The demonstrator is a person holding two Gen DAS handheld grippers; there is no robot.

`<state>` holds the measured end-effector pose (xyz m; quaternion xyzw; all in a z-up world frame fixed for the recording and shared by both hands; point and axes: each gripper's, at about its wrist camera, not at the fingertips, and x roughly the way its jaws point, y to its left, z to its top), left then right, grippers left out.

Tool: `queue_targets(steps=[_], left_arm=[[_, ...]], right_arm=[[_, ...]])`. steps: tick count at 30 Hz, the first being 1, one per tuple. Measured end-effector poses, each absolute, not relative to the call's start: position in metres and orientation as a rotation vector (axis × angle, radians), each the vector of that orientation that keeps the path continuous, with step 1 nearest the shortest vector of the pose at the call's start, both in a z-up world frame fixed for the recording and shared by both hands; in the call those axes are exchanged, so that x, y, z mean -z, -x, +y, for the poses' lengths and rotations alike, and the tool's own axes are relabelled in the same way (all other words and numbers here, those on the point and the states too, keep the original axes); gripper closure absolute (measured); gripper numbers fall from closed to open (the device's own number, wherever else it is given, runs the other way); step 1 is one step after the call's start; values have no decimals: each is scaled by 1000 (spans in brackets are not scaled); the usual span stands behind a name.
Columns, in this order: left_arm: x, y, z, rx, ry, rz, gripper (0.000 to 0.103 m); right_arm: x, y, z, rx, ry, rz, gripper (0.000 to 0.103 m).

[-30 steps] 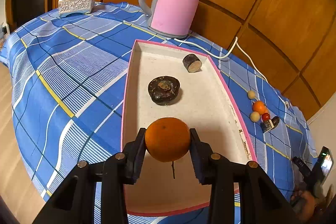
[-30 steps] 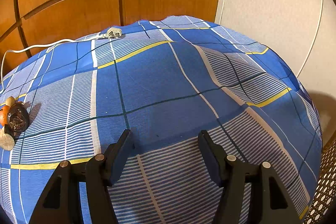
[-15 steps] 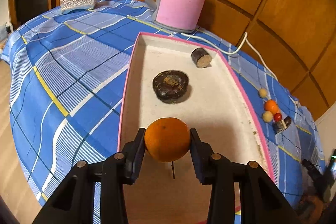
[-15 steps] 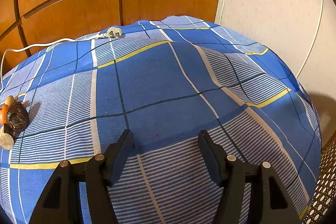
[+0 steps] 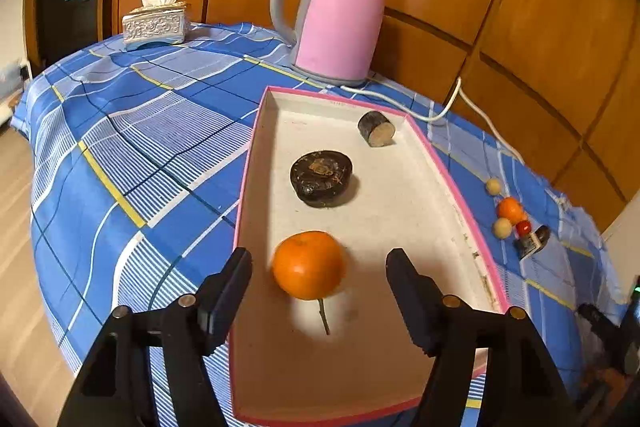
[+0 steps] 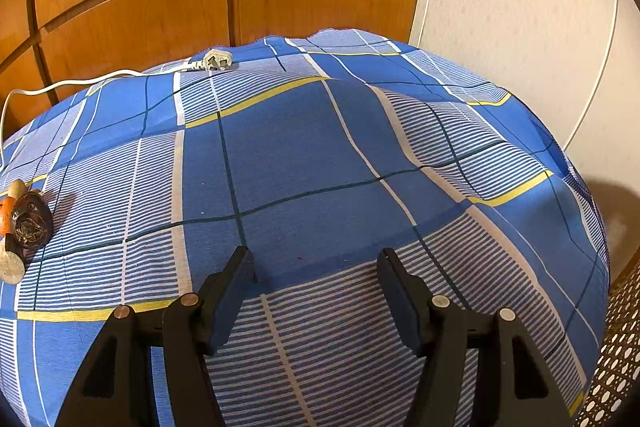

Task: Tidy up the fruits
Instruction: 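Carry the orange with the left tool into the tray and release, then move the right tool to the fruit cluster and grasp the red cherry tomato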

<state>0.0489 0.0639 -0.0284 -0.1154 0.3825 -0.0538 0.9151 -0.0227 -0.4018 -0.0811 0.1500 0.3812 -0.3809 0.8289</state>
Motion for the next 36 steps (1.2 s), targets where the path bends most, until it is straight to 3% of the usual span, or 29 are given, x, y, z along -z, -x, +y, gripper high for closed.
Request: queue_targets(steps=[10,16,24,26,31,36], left_arm=[[19,-39,72,83,248,754,25],[22,-33,74,78,239,762,24],[23,-33,79,64,251,768,23],[24,-34,79,64,254,772,22],[25,-34,79,66,256,773,22],[26,-36,80,62,264,778,21]], right_arm=[[75,21,-394,752,-296,841,38],[71,12,-375,592,-327,864,47],[55,-12,-338,377,-336,857,47],[50,-19,-328,308,-335,850,54],[40,-35,-299,124,-309,851,59],[31,-51,-276,32,-274,855,59]])
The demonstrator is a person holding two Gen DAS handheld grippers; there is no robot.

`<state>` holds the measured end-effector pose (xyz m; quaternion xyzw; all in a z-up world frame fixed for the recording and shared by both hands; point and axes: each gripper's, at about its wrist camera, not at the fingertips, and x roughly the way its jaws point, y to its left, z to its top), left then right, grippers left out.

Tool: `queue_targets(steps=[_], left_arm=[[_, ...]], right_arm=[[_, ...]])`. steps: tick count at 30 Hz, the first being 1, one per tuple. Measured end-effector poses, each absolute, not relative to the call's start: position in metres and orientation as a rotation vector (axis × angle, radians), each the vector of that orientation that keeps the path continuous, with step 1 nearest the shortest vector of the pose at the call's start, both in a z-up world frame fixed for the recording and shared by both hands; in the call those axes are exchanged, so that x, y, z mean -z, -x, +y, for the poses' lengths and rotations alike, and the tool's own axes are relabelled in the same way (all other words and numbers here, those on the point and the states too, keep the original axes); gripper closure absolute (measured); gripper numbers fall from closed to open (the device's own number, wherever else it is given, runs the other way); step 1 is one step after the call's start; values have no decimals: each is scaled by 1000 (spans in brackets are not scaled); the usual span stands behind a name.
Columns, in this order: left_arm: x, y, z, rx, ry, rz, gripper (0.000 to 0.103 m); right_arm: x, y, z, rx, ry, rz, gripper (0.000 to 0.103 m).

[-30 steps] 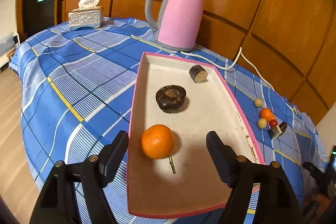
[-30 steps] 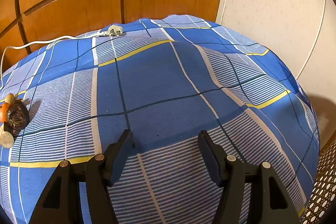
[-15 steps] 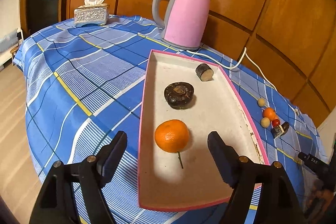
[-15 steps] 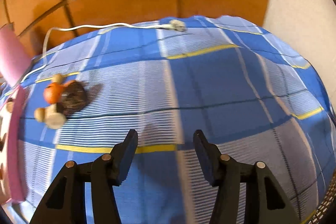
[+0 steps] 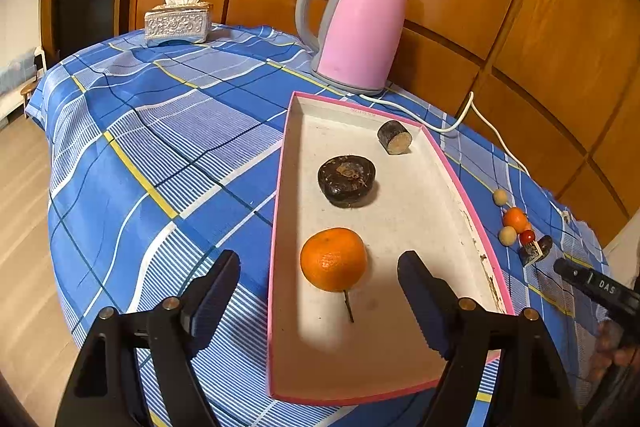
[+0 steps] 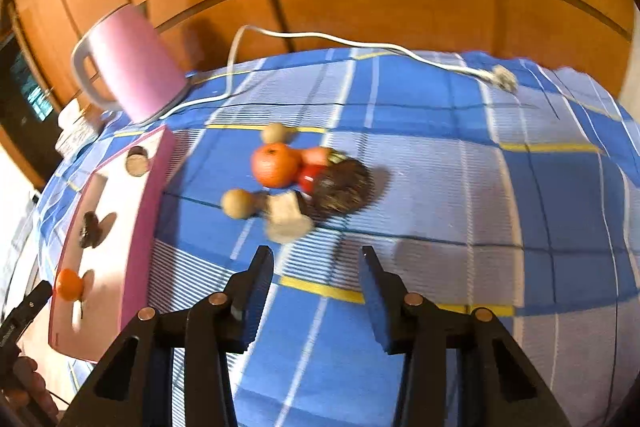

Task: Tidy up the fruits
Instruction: 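Move the right tool to the fruit cluster and grasp the red cherry tomato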

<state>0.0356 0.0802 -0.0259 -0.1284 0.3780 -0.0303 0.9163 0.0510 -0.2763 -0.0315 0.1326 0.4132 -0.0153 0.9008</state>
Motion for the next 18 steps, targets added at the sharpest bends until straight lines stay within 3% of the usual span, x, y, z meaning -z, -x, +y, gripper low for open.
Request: queue_targets(steps=[11,12,13,18], left_arm=[[28,-37,82,63,265,788,21],[28,-37,82,63,267,789,21],[28,-38,82,62,270,791,21],[30,-40,85,54,275,801,20]], right_arm=[[16,-87,-273,-27,-165,868,59],[14,-95,-275,-25,-130,879,60],[14,-103,-276,-28,-100,892,69],[11,-137,-282,-100,5,994,75]])
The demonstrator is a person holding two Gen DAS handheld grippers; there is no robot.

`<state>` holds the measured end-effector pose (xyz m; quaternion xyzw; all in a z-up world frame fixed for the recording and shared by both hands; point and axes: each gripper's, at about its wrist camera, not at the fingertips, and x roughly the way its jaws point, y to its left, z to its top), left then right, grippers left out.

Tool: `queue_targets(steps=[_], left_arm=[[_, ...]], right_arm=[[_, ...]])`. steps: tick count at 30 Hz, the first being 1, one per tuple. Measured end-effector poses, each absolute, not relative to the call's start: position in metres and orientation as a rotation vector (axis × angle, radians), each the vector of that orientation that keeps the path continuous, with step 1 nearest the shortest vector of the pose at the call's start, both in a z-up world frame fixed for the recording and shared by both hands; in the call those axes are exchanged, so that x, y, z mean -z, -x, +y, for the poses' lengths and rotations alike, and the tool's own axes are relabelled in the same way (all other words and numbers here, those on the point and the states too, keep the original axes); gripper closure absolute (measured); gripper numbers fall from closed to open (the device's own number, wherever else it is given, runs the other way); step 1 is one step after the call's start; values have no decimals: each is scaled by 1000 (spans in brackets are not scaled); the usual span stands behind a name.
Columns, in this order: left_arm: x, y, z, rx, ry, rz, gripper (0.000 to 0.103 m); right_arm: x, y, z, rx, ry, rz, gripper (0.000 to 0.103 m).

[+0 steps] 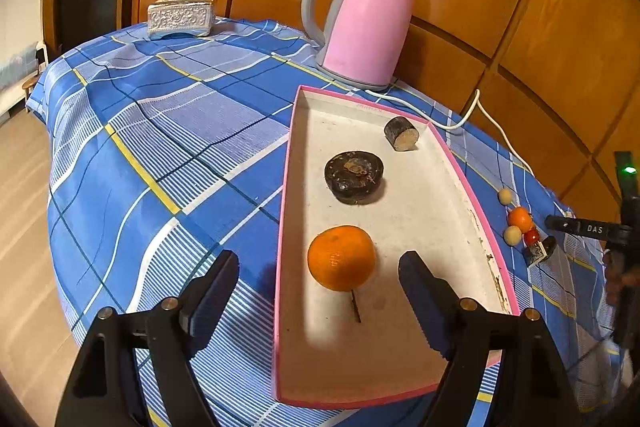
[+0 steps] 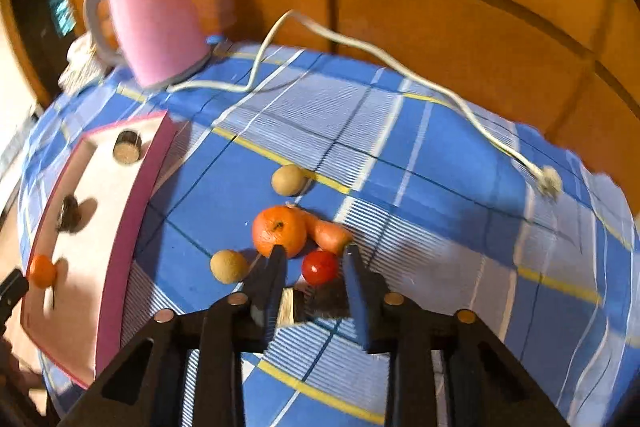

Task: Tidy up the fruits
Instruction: 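Move the right tool to the fruit cluster and grasp the red cherry tomato, then carry the red tomato with the right tool into the tray and release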

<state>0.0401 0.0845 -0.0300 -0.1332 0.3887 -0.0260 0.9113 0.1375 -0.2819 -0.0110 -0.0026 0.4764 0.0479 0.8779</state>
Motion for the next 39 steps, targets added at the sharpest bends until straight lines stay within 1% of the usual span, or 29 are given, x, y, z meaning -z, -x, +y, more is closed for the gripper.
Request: queue_targets(steps=[2,6,9,12,17,22,31,36,39], left_arm=[[31,-40,85,50,276,804,20],[32,-42,87,43,284,814,20],[32,-41,87,40,282,810,20],[33,-42,87,40,281,812,20],[34,-42,87,36,282,817,20],[32,-38,90,29,292,807,19],[30,-27,107,-10,358,805,17],[32,-21,112,-24,357,809,17],[32,-20,109,-13,356,810,17]], right_arm=[[17,-149,-278,-150,53,1069,75],[37,-171,-262,-190,247,1222,75],[46,-182,-261,-202,291,1303,75],[54,-192,-260,-196,326,1364,75],[62,-191,-259,-202,346,1371,78],[56,-178,-269,-161,266,1290,78],[20,-127,-276,-79,95,1037,78],[-3,-116,-247,-81,47,909,78],[-6,-117,-224,-142,33,889,78]])
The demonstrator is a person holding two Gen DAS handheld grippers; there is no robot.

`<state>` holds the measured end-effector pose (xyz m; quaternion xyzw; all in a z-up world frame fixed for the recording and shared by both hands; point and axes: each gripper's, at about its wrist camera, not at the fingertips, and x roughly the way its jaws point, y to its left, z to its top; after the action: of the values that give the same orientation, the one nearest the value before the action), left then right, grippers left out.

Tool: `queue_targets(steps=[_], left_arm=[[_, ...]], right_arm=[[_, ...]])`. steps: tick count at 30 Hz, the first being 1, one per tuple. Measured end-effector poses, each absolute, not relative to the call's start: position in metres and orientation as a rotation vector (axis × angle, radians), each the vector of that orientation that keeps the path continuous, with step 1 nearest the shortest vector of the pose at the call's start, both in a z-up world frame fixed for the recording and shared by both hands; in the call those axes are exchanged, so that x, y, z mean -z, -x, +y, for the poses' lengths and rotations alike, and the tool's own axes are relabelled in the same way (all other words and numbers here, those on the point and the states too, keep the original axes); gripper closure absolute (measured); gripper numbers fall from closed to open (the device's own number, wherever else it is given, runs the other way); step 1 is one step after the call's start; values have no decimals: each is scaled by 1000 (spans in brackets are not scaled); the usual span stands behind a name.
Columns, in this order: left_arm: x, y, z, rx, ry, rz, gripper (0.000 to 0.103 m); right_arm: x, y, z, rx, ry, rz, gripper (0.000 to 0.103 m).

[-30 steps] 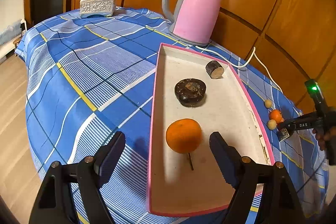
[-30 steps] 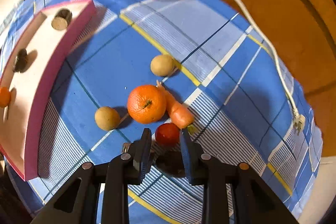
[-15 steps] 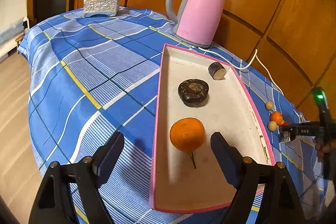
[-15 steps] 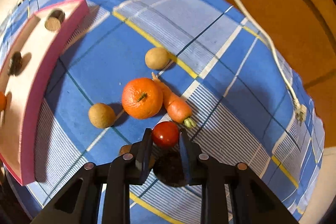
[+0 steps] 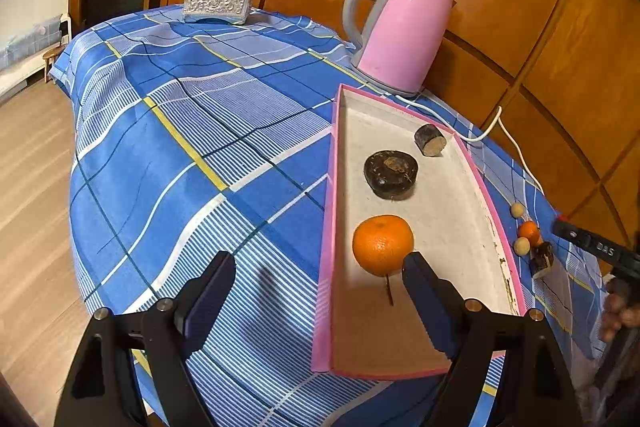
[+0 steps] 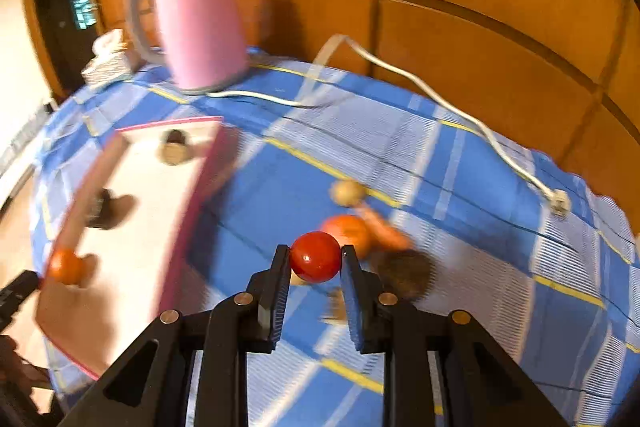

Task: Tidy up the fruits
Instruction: 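Carry the red tomato with the right tool into the tray and release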

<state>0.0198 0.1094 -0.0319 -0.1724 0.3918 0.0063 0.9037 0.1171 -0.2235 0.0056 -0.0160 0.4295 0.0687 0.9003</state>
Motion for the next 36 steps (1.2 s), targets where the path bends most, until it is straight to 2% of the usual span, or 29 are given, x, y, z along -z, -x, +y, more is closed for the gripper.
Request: queue_targets(steps=[6,14,27,36], left_arm=[[31,-17,110,-13,348,802,17],[37,-20,112,-15,344,820,17],[42,-22,116,-30,356,835,17],[36,-19,112,-13,350,821,17]], right_arm=[[7,-138,-145,-267,85,886,78],[17,-180,-87,-311,151,919,78],[46,-213,-73,-257,220,963,76],[19,-181,-95,-236,111,892,68]])
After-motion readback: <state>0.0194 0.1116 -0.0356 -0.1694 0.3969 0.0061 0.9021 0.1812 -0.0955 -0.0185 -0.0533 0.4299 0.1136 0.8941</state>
